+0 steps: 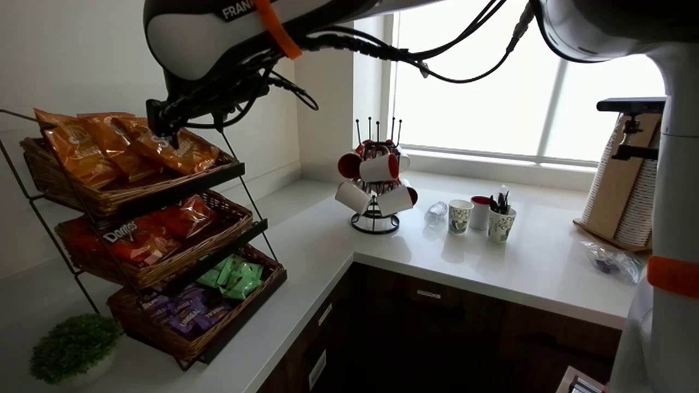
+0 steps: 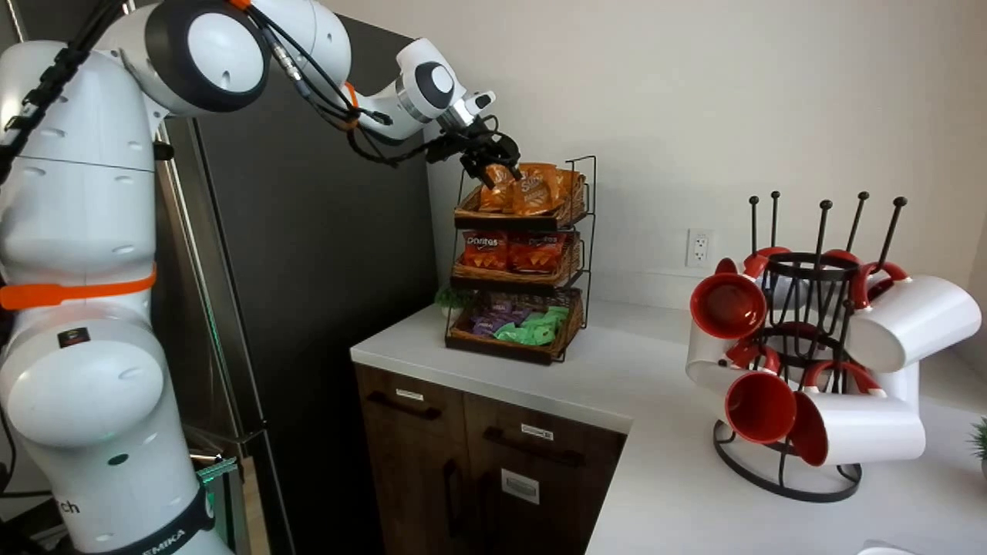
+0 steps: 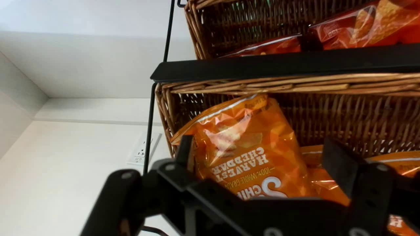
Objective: Take the snack packet off of the rack and put it on the counter
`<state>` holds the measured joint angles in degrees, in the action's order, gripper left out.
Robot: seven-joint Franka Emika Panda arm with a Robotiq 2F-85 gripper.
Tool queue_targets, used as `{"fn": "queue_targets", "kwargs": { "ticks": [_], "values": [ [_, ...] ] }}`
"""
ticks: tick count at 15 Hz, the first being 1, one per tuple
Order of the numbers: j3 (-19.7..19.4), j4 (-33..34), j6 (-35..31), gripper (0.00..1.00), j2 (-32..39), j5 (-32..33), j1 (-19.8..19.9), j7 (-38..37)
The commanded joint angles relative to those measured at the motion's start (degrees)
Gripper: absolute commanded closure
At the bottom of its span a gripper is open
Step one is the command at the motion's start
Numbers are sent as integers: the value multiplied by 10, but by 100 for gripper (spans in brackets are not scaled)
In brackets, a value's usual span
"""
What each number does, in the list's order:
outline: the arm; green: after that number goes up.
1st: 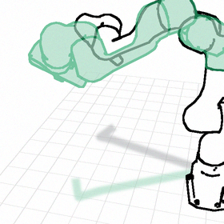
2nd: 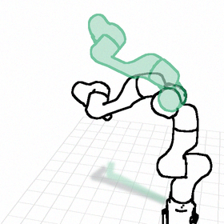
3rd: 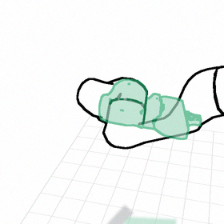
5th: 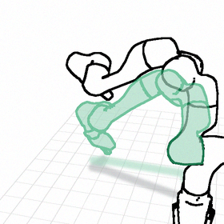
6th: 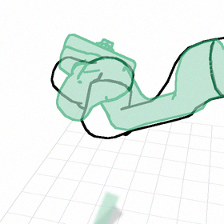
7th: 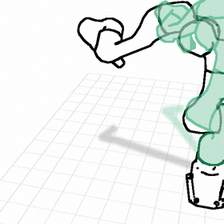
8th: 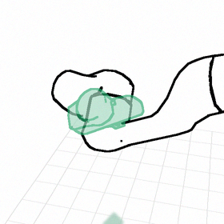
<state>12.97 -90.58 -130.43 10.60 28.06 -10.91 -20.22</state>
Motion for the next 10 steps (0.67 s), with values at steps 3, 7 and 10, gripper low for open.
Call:
{"fn": "queue_targets", "kwargs": {
  "ticks": [3, 7, 10],
  "values": [
    [-21, 6, 2, 0, 0, -6, -19, 3],
    [-21, 6, -10, 0, 5, -4, -22, 9],
    [-23, 7, -41, 0, 17, -4, -33, 30]
  ]
}}
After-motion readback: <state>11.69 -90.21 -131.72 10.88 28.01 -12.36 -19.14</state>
